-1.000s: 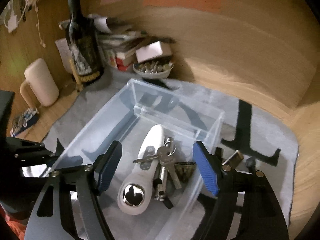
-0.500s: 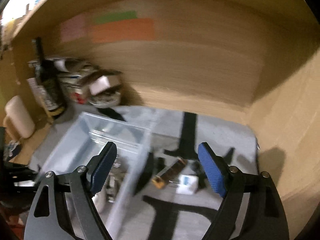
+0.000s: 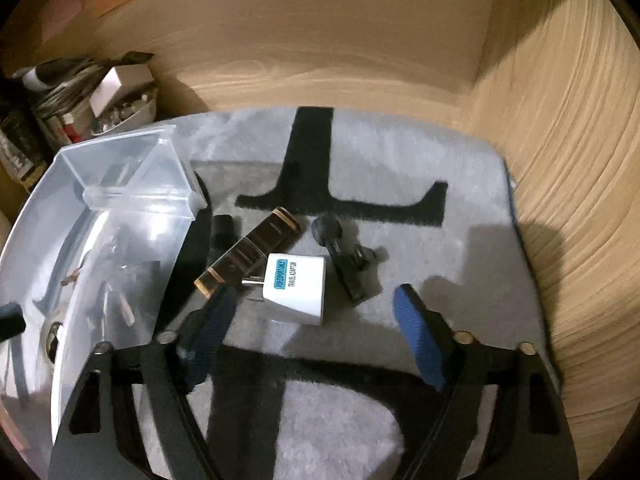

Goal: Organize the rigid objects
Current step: 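Grasp the white plug adapter on the rug with the right gripper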

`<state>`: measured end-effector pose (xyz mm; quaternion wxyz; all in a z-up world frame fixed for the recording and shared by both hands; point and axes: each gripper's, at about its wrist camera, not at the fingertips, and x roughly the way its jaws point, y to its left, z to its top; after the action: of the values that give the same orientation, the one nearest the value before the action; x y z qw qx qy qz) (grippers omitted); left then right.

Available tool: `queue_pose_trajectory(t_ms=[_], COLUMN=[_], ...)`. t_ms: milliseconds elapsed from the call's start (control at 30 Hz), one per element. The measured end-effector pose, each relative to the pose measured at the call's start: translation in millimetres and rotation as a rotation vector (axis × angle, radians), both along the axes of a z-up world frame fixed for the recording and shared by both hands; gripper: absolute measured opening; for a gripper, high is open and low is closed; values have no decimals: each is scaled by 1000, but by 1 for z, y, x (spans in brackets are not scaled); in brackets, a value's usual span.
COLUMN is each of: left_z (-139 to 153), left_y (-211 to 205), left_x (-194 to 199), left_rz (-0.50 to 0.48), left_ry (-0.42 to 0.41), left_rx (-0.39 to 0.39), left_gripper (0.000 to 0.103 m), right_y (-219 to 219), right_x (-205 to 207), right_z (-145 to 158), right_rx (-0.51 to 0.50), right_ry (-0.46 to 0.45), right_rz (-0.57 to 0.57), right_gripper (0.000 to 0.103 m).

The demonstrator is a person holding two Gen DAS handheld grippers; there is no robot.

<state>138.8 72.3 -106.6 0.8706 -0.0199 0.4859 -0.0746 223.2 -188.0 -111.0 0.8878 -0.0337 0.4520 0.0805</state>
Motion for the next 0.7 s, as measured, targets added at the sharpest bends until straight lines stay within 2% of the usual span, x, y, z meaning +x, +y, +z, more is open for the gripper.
queue_pose_trajectory(t_ms=[133,167,200,233,467,700], left_z=[0,0,0,0,0,0], left_y=[0,0,1,0,1,1], left_x=[0,0,0,0,-1,-1], left_rz=[2,1,2,2,2,1], left_ry=[0,0,0,0,-1,0], left_rx=[-4,-4,-5,-5,-5,1], left_gripper=[14,14,14,14,14,14], right_y=[5,5,6,6,6,10], right_x=[2,2,1,0,-5,-25], right_z=[-2,-2,-1,0,5,34], right_rx=[-6,-5,-4,-8,1,16], right_ry=[-2,-9,-18,-32,-65,-163], right_rz=[24,31,37,37,35,66], right_gripper=[42,38,29,27,27,27])
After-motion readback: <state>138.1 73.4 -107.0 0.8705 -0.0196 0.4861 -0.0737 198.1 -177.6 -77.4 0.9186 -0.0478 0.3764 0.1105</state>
